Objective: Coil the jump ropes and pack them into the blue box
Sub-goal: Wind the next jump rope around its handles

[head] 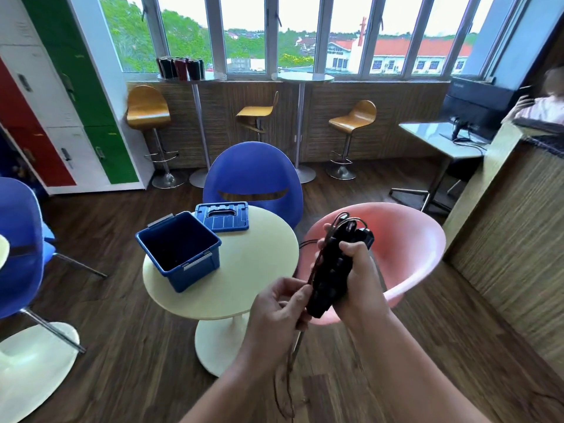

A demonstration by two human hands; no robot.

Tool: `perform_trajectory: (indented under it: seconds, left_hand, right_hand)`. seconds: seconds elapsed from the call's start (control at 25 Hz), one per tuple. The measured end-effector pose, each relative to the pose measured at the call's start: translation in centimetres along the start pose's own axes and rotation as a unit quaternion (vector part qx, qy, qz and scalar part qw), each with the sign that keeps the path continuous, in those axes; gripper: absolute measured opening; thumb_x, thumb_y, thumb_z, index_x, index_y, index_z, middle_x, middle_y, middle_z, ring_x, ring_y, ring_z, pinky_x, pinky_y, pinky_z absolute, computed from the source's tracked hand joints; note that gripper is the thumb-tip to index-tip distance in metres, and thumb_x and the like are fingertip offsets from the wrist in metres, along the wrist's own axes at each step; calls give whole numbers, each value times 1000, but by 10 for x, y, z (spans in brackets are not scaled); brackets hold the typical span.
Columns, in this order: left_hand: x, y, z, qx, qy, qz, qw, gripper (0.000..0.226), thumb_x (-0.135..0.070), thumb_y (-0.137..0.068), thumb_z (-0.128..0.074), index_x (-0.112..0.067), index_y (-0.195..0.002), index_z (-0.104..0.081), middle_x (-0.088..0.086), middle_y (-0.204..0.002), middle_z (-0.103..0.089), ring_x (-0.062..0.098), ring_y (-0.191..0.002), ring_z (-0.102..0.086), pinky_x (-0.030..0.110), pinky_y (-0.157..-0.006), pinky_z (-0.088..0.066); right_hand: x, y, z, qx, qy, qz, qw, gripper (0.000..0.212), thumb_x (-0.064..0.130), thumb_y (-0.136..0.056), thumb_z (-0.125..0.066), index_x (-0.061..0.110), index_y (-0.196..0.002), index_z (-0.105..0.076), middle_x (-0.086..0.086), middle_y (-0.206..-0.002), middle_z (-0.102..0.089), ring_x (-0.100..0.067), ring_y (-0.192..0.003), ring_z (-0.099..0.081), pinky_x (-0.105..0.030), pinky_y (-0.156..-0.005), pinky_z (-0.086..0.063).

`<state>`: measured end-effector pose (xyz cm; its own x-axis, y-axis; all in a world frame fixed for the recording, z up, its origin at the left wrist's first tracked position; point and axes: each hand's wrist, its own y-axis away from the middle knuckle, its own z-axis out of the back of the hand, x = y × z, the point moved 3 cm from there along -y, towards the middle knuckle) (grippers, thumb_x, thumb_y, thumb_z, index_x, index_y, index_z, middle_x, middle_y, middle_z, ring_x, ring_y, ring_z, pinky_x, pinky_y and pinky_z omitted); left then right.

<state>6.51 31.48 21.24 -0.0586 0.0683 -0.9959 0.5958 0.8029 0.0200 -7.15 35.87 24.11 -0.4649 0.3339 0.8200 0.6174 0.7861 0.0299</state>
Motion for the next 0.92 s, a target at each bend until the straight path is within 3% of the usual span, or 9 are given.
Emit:
perform_trajectory:
  seconds: [0.08, 0.24, 0.4, 0.6, 0.68, 0.76, 0.84, 0.92]
  left_hand:
    - [5, 10, -4, -49, 1, -33, 998, 10, -19, -98, -67, -17, -95, -76, 7, -85, -74, 19, -64, -67, 32, -56, -55]
    - [6, 20, -6, -98, -24, -122, 987, 18, -28, -92, -70, -35, -104, -82, -10, -111, -69, 23, -73, -75, 36, -55, -60]
    - [6, 19, -7, -55, -168, -188, 966, 38, -60, -95, -59, -49, -131, -64, -19, -137, -63, 20, -97, -76, 44, -78, -63]
    - [4, 7, -6, -68, -205, -237, 947, 43, -47, -96, -63, -31, -135, -67, -13, -126, -70, 1, -106, -69, 32, -86, -60]
    - [2, 2, -5, -80, -212, -236, 945, 44, -47, -94, -64, -28, -134, -68, -11, -122, -70, -2, -111, -66, 27, -90, -57]
    - [2, 0, -3, -77, -198, -224, 951, 45, -51, -94, -62, -30, -133, -69, -11, -118, -70, 1, -109, -67, 27, -89, -56]
    - [5, 0, -1, -82, -131, -185, 971, 41, -56, -94, -56, -38, -128, -71, -9, -99, -70, 5, -91, -69, 31, -77, -57]
    - [11, 1, 0, -101, -37, -93, 990, 38, -64, -88, -53, -43, -113, -73, 1, -78, -65, 4, -67, -59, 31, -64, -49]
  right_hand:
    - [0, -2, -3, -10, -8, 11, 1000, 36, 15, -91, -43, 16, -95, -79, -10, -87, -70, -19, -68, -61, -35, -68, -49]
    - [0, -8, -7, -35, -42, 13, 998, 38, 8, -95, -39, 2, -125, -62, -17, -112, -75, -27, -91, -71, -36, -81, -57]
    - [-5, -13, -9, -53, -107, -13, 993, 56, 31, -95, -52, -6, -137, -53, -24, -125, -70, -34, -110, -72, -38, -88, -58]
    - [-13, -21, -12, -52, -105, -24, 993, 68, 59, -91, -54, 10, -138, -58, -16, -124, -72, -32, -112, -71, -47, -102, -51]
    - [-16, -20, -15, -25, -71, -63, 995, 65, 66, -87, -54, 20, -132, -62, -10, -122, -73, -31, -107, -72, -48, -98, -51]
    - [-18, -21, -17, -19, -73, -70, 995, 56, 62, -88, -60, 21, -125, -62, -10, -110, -73, -28, -88, -71, -43, -86, -54]
    - [-17, -23, -18, -27, -114, -56, 992, 42, 57, -93, -59, 21, -113, -64, -8, -93, -66, -24, -71, -60, -38, -72, -51]
    - [-13, -24, -20, -44, -130, -43, 990, 37, 55, -97, -53, 20, -104, -67, -6, -83, -63, -22, -65, -54, -35, -65, -47]
